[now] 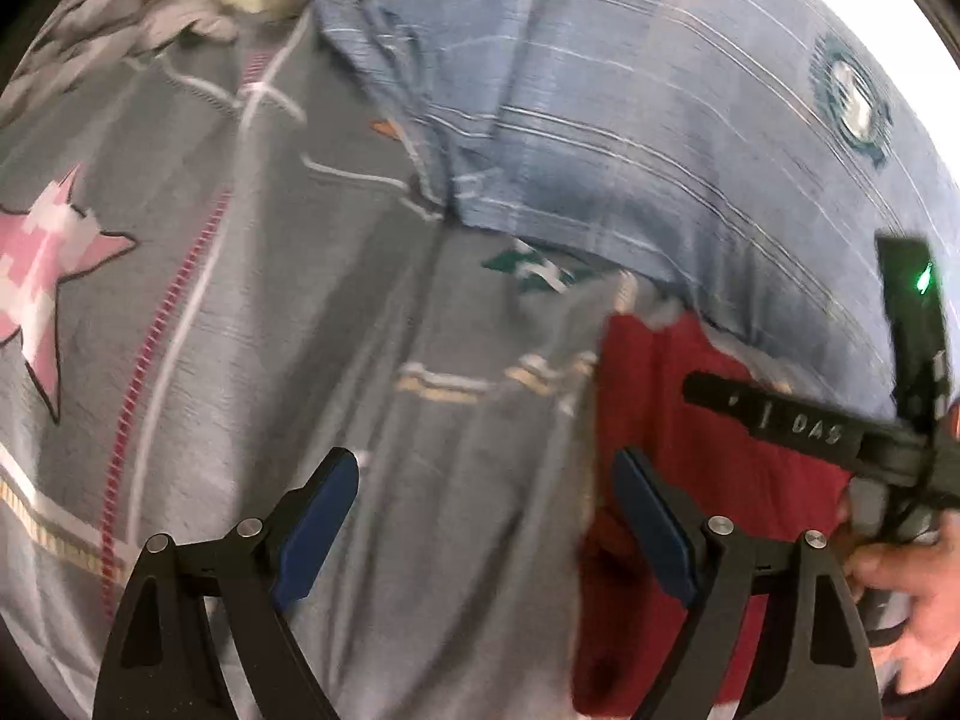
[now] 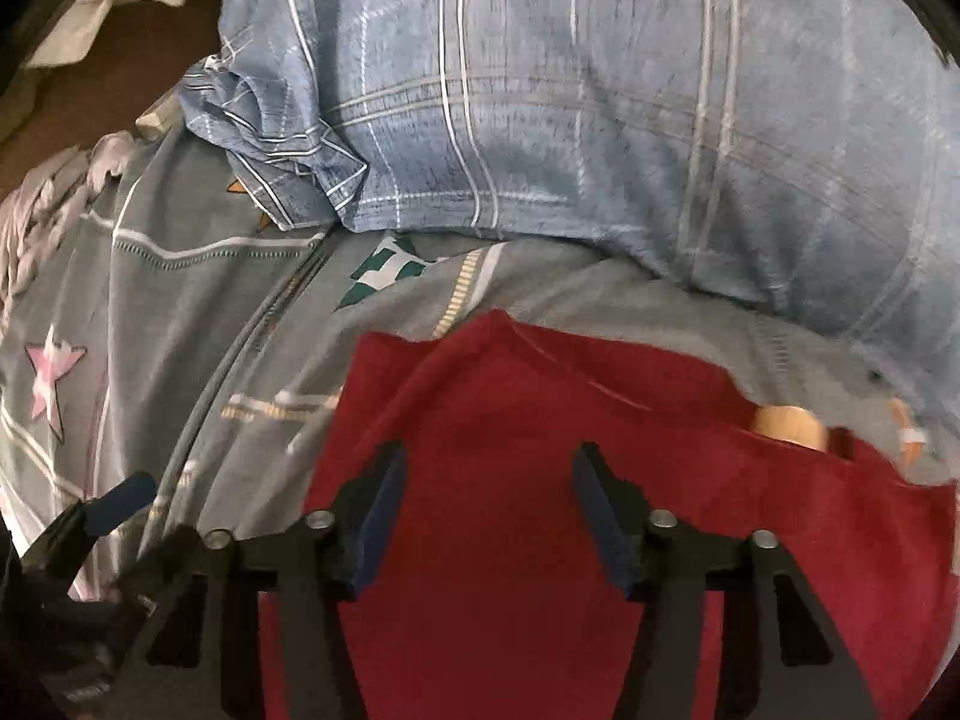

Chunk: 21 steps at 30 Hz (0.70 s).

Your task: Fold small clothes

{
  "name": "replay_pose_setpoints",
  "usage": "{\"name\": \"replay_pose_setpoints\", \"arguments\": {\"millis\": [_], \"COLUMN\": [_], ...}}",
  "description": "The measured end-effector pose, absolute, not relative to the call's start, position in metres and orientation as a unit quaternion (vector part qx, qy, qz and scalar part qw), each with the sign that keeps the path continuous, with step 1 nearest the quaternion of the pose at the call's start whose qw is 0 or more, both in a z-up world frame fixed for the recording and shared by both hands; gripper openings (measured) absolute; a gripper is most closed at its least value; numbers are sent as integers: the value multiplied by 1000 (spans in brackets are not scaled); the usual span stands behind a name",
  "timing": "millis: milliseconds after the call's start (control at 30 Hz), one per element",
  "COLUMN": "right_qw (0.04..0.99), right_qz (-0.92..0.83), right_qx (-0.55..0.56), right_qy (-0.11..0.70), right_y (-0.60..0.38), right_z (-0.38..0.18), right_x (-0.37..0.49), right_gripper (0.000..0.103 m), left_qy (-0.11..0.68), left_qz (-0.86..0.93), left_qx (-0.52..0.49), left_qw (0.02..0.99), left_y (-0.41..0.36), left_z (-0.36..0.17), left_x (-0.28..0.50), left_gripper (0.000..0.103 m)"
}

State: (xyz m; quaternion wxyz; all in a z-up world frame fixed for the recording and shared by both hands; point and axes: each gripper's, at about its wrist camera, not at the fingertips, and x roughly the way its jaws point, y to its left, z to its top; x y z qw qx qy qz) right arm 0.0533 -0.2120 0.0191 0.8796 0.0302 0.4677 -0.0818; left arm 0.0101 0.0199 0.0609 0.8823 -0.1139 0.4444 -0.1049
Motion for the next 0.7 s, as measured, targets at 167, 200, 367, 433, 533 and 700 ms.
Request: {"name": "replay_pose_setpoints", "arguments": {"millis": [167,200,367,433,533,700], "right_qw": [886,888,886,887,888,871], "right_qz": [-76,-78,-67,-49,-41,-47], "right_qx": [44,49,43,62,81,82], "right_qy": [456,451,456,455,451,481], "right_y": [-217,-219,-217,-219,-222,-223], "right_z": [2,0,3,12,22,7], "right_x": [83,88,92,81,68,65], "right_gripper": [55,57,57,57,61,64], "left_qy": [449,447,449,448,446,448], "left_qz": [-98,-100,-113,-115,-118,-112], "left_qx": [-122,-115,-83,-70,-62,-53], "left_qw": [880,881,882,884,885,885], "left_y": [18,14,-4,-10,-13,-15], "left_z": [58,59,55,55,55,53], "left_x": [17,17,17,16,13,14], "left_gripper": [86,86,86,86,86,86]}}
